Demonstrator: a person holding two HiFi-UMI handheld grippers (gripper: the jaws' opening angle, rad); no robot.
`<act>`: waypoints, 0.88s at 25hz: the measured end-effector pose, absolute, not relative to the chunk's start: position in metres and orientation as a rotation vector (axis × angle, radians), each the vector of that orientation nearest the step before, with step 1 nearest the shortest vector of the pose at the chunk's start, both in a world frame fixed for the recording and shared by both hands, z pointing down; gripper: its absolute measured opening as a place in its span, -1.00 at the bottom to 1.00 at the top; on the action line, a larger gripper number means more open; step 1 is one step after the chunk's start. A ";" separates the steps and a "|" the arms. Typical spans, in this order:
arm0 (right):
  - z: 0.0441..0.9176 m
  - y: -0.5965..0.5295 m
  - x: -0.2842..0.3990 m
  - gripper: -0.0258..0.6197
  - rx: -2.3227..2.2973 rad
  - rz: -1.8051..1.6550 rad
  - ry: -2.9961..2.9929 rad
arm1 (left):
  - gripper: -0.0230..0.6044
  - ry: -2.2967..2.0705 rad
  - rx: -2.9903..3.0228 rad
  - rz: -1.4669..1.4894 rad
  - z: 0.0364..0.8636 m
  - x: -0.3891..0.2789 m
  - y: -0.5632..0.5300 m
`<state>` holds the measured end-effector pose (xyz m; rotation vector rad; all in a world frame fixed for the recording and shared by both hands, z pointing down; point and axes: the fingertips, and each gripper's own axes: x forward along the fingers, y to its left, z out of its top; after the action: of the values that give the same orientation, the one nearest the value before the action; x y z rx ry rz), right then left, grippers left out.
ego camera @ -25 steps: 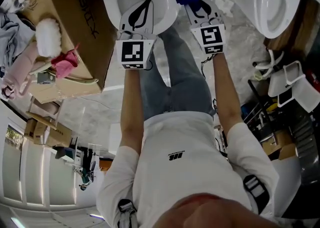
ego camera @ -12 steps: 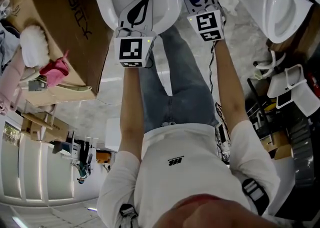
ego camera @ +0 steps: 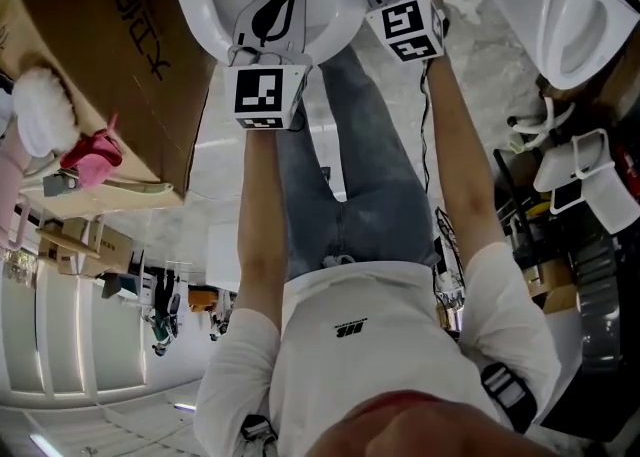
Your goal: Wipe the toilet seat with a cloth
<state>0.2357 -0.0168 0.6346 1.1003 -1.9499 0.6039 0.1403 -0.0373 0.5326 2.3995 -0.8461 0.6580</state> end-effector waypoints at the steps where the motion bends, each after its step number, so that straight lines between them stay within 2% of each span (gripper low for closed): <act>1: 0.640 -0.016 0.234 -0.63 1.084 0.602 -1.950 | -0.89 -0.847 2.395 0.658 0.535 0.140 -0.037; 22: 0.668 0.017 0.220 -0.64 1.056 0.614 -1.902 | -0.89 -0.760 2.382 0.681 0.552 0.124 -0.001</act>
<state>0.2201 0.0171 0.6684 1.0561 -1.9016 0.6136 0.1235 -0.0011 0.5523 2.3816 -0.7604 0.6806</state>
